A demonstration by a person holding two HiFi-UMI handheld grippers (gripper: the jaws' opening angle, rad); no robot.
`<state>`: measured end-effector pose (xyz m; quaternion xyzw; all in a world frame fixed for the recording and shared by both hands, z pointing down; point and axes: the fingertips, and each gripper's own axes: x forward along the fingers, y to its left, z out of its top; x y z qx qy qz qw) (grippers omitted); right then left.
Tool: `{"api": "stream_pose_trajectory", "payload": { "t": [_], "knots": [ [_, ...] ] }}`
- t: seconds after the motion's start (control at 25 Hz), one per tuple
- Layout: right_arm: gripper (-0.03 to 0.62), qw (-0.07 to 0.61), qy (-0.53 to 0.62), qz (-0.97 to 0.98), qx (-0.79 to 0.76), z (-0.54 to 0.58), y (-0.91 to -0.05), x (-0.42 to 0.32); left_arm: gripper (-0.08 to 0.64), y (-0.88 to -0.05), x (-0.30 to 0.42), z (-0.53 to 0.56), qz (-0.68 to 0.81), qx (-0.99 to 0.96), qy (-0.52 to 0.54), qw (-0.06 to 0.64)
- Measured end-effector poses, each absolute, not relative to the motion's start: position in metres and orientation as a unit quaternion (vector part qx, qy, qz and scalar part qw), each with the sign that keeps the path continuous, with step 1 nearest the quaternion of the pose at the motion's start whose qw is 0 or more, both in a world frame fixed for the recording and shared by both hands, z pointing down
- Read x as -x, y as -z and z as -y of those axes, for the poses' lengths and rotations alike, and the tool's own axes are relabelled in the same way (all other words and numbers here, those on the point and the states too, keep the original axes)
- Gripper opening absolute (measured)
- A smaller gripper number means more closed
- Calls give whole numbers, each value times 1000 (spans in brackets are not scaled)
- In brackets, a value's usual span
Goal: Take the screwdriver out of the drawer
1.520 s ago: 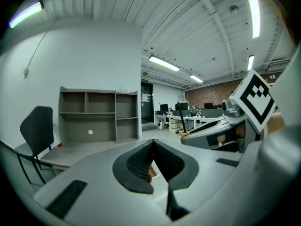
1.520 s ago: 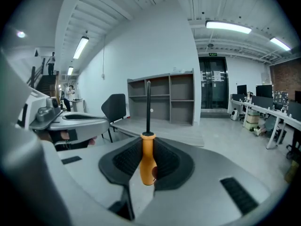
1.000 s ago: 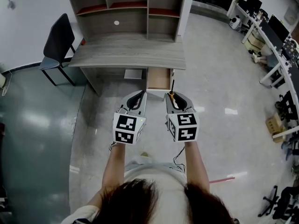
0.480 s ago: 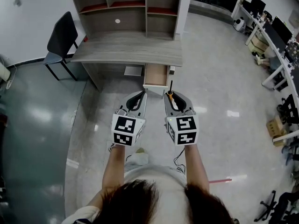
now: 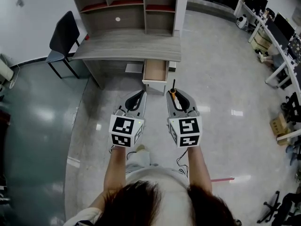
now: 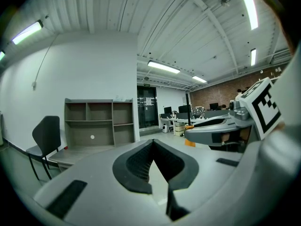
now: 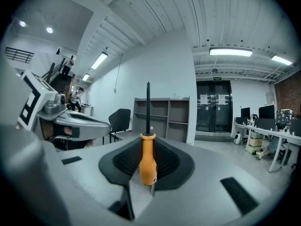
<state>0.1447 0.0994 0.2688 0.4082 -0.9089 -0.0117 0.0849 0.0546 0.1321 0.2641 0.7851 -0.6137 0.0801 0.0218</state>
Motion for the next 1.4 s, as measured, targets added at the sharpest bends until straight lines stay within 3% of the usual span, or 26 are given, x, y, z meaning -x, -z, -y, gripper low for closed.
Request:
{"api": "stream_pose_trajectory", "payload": {
  "t": [1.4],
  "knots": [
    [84, 60, 20, 909, -413, -190, -257, -201, 15, -267, -112, -227, 608, -789, -78, 33]
  ]
}}
